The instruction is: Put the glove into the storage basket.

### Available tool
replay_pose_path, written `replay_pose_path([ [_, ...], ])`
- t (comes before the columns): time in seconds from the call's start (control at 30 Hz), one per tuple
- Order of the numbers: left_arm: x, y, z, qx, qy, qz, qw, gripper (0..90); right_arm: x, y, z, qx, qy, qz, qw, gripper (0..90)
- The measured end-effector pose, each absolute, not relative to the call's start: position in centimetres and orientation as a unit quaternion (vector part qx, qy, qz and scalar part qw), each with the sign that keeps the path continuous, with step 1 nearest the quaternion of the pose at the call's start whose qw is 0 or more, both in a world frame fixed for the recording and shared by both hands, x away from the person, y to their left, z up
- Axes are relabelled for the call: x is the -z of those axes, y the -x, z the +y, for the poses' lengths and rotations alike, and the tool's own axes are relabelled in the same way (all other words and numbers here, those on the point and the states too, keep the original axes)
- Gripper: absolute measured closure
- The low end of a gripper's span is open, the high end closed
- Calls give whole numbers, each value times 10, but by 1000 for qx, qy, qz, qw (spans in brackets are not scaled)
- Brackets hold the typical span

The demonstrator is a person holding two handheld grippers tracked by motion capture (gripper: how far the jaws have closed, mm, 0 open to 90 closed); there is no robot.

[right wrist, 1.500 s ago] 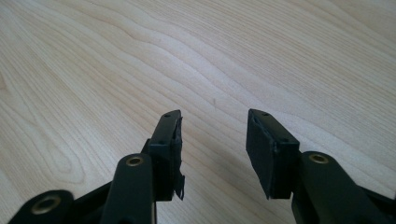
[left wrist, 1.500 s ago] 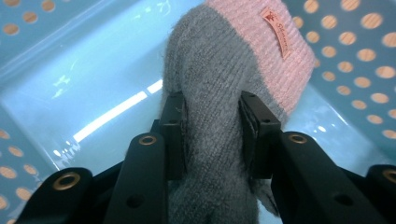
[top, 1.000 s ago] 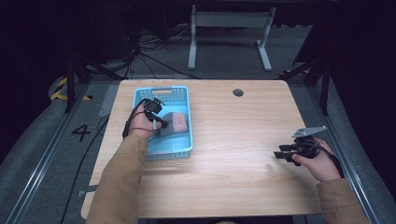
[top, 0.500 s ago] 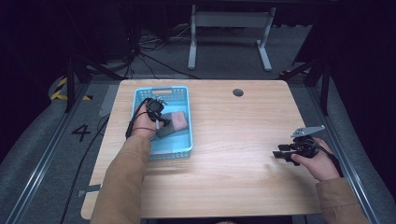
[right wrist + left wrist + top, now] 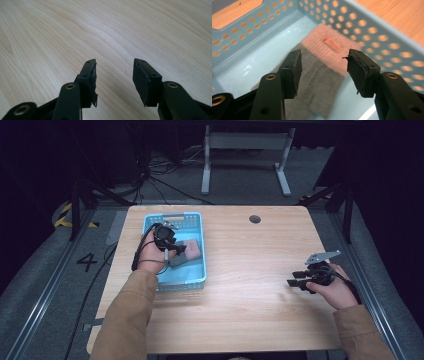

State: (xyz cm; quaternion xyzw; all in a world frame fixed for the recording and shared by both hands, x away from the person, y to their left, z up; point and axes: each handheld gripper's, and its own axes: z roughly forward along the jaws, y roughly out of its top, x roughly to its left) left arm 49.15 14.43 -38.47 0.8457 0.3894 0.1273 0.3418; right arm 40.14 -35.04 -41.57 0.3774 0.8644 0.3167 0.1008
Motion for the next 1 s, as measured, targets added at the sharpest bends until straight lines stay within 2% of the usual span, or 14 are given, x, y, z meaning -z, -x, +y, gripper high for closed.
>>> replay_pose_path([
  [0.6, 344, -411, 130, -97, -854, 334, 387, 452, 431, -401, -339, -298, -346, 886, 83, 544],
  [1.0, 348, -365, 112, -66, -872, 291, 389, 432, 433, -400, -328, -298, -330, 892, 76, 539],
])
